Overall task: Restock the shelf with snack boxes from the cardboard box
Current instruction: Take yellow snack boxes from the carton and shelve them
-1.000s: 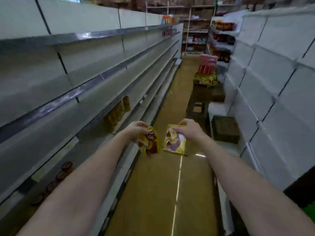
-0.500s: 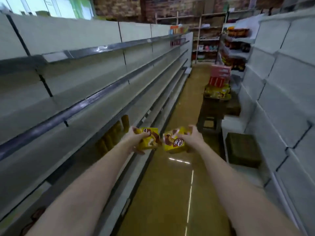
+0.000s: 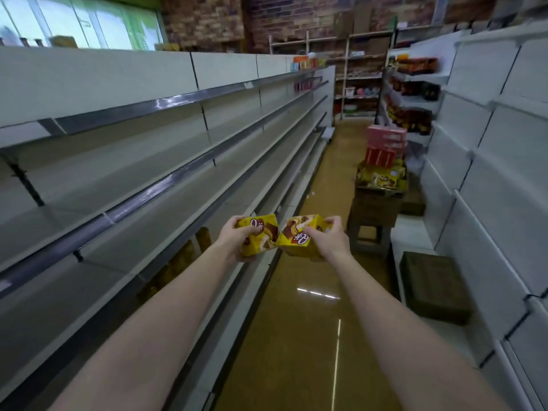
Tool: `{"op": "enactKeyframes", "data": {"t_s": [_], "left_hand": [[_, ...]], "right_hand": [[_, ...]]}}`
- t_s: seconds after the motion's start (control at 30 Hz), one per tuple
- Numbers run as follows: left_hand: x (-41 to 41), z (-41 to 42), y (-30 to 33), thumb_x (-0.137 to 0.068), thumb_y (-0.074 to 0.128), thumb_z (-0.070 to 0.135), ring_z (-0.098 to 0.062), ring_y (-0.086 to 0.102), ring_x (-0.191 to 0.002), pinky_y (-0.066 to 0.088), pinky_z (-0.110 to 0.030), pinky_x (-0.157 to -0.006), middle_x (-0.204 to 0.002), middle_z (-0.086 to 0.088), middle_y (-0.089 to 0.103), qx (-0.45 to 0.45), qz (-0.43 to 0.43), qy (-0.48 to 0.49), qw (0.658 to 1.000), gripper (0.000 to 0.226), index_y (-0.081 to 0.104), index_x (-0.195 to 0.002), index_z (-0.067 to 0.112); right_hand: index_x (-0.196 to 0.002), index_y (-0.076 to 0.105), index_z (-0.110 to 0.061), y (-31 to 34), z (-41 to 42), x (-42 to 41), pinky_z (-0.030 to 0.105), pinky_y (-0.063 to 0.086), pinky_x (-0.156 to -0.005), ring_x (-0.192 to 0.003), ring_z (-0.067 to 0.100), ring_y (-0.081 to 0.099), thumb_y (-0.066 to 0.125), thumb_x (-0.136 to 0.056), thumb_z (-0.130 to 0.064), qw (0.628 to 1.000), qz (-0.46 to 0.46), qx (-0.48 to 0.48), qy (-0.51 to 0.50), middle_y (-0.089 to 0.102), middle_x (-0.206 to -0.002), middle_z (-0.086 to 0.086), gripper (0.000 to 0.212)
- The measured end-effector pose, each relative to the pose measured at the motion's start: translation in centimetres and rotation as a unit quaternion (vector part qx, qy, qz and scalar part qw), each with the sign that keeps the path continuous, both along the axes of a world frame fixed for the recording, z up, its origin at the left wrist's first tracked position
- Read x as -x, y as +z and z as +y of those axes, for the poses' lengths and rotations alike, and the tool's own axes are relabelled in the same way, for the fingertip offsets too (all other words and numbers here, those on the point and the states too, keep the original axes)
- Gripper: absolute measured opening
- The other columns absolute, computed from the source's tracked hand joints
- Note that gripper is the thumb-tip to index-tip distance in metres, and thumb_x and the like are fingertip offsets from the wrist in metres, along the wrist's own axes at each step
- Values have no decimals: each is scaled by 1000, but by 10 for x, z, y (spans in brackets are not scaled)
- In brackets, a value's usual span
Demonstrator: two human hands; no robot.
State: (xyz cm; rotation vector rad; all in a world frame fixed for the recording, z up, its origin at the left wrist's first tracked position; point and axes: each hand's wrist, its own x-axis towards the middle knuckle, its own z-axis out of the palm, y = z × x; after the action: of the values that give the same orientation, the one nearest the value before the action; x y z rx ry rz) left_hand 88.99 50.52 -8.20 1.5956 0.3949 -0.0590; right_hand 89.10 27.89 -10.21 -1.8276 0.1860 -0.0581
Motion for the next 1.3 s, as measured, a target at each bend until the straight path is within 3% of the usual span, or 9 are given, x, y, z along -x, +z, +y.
{"op": "enactKeyframes", "data": {"t_s": [0.2, 0.37, 0.5, 0.57, 0.67, 0.77, 0.93, 1.1, 1.3], "left_hand": [[-96, -10, -16, -87, 72, 25, -35, 63, -98, 53, -52, -79, -118, -11, 62, 151, 39, 45, 987, 40, 49, -120, 31], [-188, -14, -17, -94, 62, 47, -25, 62, -85, 54, -33, -45, -98, -9, 68, 212, 30, 32, 976, 36, 48, -115, 21], [-282, -6, -19, -95, 56, 51, -27, 71, -83, 59, -40, -55, -103, -12, 71, 263, 29, -7, 964, 48, 61, -119, 10], [-321, 3, -26, -96, 56, 44, -24, 70, -63, 59, -35, -50, -87, -13, 73, 277, 40, 9, 960, 39, 73, -91, 9], [-375, 14, -30, -80, 70, 43, -29, 69, -72, 59, -40, -62, -107, -17, 68, 231, 51, 32, 971, 48, 60, -115, 12], [-420, 15, -26, -84, 63, 43, -28, 67, -70, 58, -36, -55, -99, -17, 66, 242, 56, 2, 969, 46, 60, -112, 7], [-515, 12, -46, -58, 81, 40, -36, 66, -97, 58, -48, -70, -131, -22, 60, 224, 47, -18, 973, 87, 47, -134, 14], [-573, -13, -33, -91, 64, 34, -31, 62, -79, 58, -41, -53, -101, -15, 64, 177, 41, -23, 983, 31, 45, -111, 20], [-696, -47, -28, -89, 52, 44, -27, 64, -69, 55, -30, -59, -82, -12, 67, 180, 84, -33, 979, 35, 65, -79, 13]], "right_hand": [[-125, 41, -21, -6, -1, -74, 15, 42, -50, -73, 3, 55, 74, -88, -29, 1000, -18, 2, -14, 56, -109, 4, 50], [-124, 43, -19, 0, 2, -153, 18, 48, -53, -75, 10, 59, 75, -85, -21, 1000, -12, 10, -7, 61, -106, 4, 51], [-118, 44, -17, 15, 5, -227, 8, 40, -43, -70, 7, 53, 73, -86, -12, 1000, -18, 8, -6, 58, -89, 0, 44], [-118, 46, -18, 18, 8, -264, 11, 45, -51, -76, 10, 58, 74, -84, -14, 1000, -22, -4, -13, 60, -97, 3, 44], [-122, 47, -23, 19, 11, -314, 17, 50, -55, -83, 12, 65, 74, -86, -19, 1000, -25, -16, -8, 60, -106, 1, 45], [-123, 49, -28, 17, 10, -359, 25, 57, -60, -91, 19, 68, 72, -87, -18, 998, -26, -51, -13, 60, -111, 3, 44], [-114, 56, -36, 8, 1, -439, 46, 62, -78, -92, 25, 71, 75, -83, -21, 997, -23, -71, -31, 65, -114, 8, 39], [-115, 56, -24, -4, -17, -520, 38, 63, -71, -86, 24, 72, 75, -85, -14, 996, -17, -86, -34, 67, -105, 7, 37], [-104, 58, -22, -13, -47, -659, 35, 60, -66, -78, 22, 69, 75, -82, -11, 994, -28, -96, -42, 68, -99, 9, 30]]}}
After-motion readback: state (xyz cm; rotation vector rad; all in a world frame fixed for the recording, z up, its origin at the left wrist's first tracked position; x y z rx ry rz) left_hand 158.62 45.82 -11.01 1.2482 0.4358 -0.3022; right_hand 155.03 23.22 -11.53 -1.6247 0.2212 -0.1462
